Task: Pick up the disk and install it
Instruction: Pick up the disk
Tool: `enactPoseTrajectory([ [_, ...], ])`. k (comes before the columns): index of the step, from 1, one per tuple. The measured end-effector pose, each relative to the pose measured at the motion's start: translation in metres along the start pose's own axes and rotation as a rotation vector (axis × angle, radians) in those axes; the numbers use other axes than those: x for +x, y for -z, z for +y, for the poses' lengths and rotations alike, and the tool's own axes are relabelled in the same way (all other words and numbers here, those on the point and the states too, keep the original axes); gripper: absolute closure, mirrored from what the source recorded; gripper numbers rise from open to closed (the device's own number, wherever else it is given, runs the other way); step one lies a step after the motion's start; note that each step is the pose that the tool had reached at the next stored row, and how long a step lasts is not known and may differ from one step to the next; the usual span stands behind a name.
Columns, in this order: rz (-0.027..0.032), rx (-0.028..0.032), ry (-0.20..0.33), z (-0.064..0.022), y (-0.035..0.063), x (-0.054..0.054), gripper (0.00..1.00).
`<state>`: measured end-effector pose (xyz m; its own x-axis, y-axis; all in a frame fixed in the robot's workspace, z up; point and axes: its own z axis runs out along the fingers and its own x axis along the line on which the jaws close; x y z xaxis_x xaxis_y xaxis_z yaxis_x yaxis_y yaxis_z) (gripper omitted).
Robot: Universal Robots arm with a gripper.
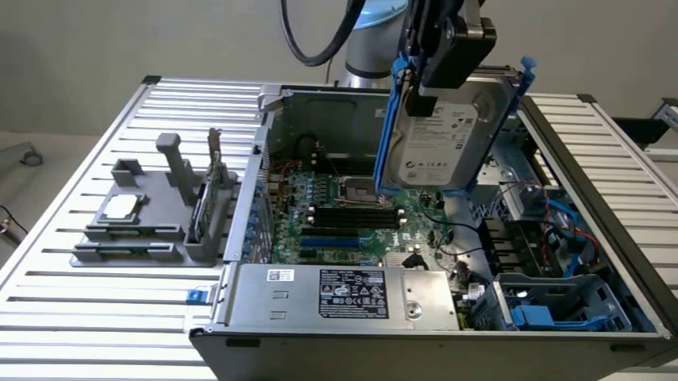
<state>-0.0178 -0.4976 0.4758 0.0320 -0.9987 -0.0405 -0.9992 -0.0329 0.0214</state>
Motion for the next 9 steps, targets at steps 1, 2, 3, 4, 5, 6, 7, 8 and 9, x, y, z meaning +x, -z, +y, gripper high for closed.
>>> enactPoseTrajectory([
  [1, 0.0000, 0.0000, 0.000, -0.0012, 0.0001, 0.003, 0.67],
  [2, -0.0001, 0.0000, 0.000, -0.0024, 0.0002, 0.005, 0.67],
  [3, 0.0000, 0.0000, 0.000, -0.0037, 0.0004, 0.008, 0.67],
  [4, -0.0001, 0.0000, 0.000, -0.0050, 0.0005, 0.011, 0.67],
  [5, 0.0000, 0.0000, 0.000, -0.0064, 0.0007, 0.014, 0.67],
  [6, -0.0001, 0.0000, 0.000, -0.0078, 0.0008, 0.016, 0.67],
  [7, 0.0000, 0.0000, 0.000, -0.0093, 0.0009, 0.019, 0.67],
  [8, 0.0000, 0.0000, 0.000, -0.0108, 0.0011, 0.021, 0.67],
  [9, -0.0001, 0.0000, 0.000, -0.0123, 0.0012, 0.024, 0.67],
])
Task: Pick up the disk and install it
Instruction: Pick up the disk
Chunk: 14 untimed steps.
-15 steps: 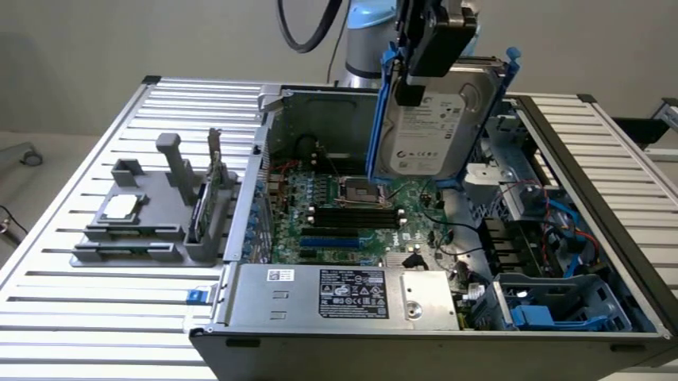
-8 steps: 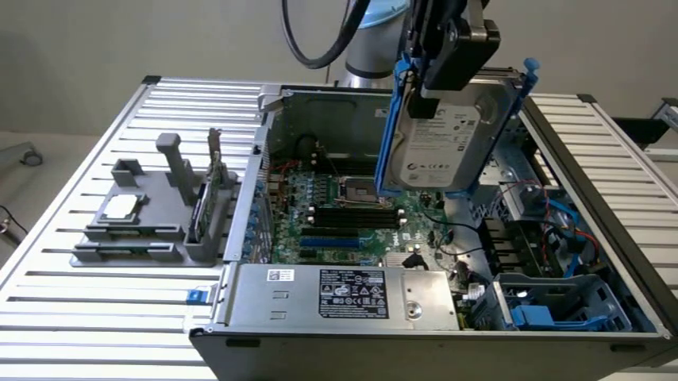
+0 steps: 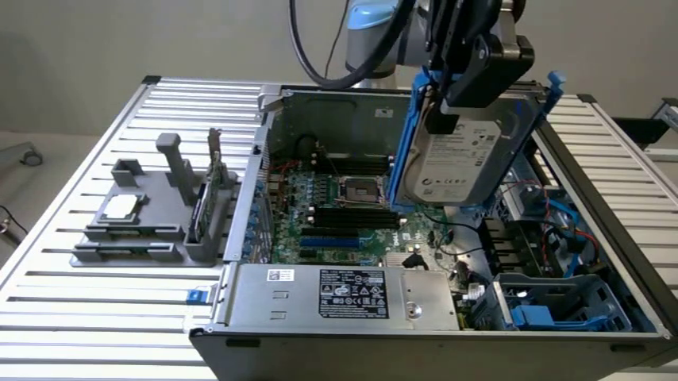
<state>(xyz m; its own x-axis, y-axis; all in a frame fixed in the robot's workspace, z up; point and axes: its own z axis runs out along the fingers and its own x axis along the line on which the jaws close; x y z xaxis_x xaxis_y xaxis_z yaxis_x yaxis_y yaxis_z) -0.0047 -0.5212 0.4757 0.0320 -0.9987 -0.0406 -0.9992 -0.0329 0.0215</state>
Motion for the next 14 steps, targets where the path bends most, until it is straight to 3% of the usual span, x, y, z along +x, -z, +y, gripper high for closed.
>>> enactPoseTrajectory([
  [14, 0.0000, 0.0000, 0.000, -0.0203, 0.0019, 0.035, 0.67],
])
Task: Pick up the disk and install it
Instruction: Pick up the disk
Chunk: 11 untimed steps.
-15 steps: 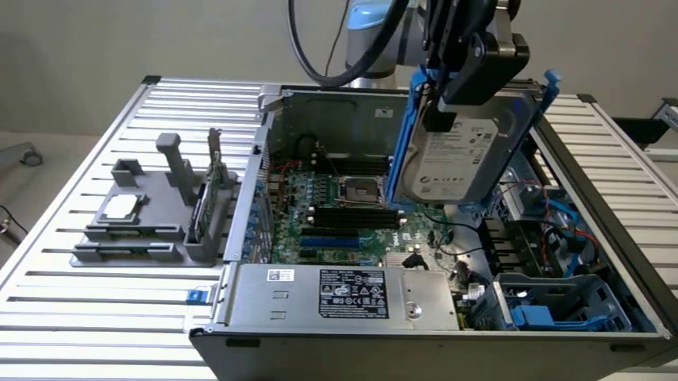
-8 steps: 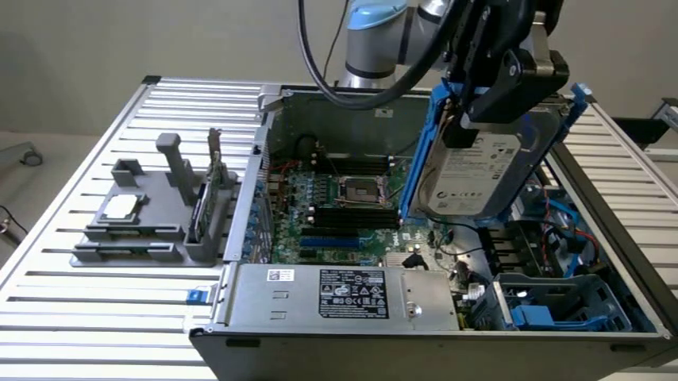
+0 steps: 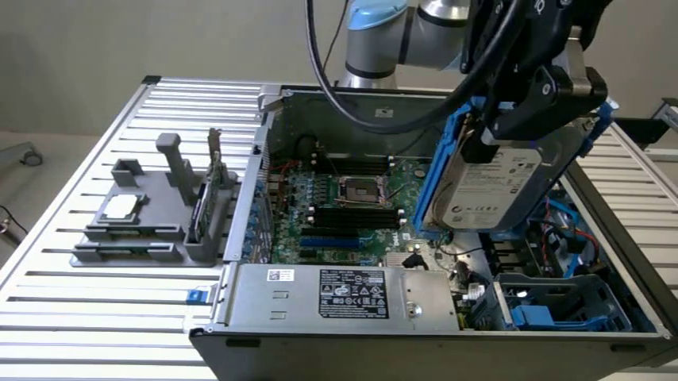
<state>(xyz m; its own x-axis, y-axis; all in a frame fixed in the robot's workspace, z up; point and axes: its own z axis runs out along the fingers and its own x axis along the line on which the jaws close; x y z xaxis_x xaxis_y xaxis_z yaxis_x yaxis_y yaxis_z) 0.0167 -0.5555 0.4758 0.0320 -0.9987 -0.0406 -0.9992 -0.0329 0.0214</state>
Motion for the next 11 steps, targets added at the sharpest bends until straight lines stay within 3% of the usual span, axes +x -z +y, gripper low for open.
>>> enactPoseTrajectory([
  [11, 0.0000, 0.0000, 0.000, -0.0121, 0.0014, 0.028, 0.67],
])
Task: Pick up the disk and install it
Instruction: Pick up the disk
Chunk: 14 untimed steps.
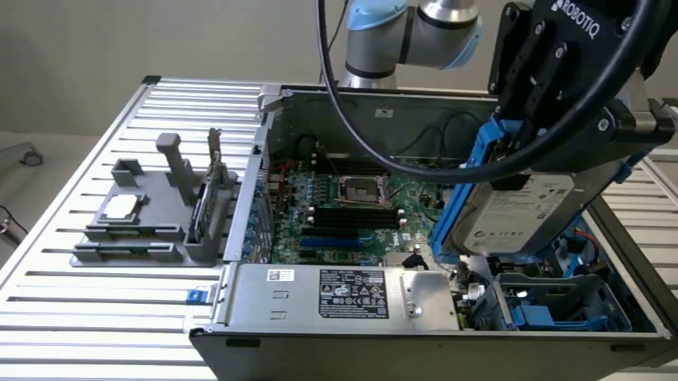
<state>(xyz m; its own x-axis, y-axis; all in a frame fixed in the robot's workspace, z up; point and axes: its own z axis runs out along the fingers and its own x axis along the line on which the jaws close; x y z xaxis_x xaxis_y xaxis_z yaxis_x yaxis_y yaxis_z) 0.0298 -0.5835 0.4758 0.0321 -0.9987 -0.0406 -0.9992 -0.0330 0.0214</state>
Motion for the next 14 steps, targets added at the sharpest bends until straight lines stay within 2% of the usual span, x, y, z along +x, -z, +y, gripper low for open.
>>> enactPoseTrajectory([
  [8, 0.0000, 0.0000, 0.000, -0.0115, 0.0011, 0.020, 0.67],
  [14, -0.0006, 0.0000, 0.000, -0.0373, 0.0019, 0.026, 0.67],
])
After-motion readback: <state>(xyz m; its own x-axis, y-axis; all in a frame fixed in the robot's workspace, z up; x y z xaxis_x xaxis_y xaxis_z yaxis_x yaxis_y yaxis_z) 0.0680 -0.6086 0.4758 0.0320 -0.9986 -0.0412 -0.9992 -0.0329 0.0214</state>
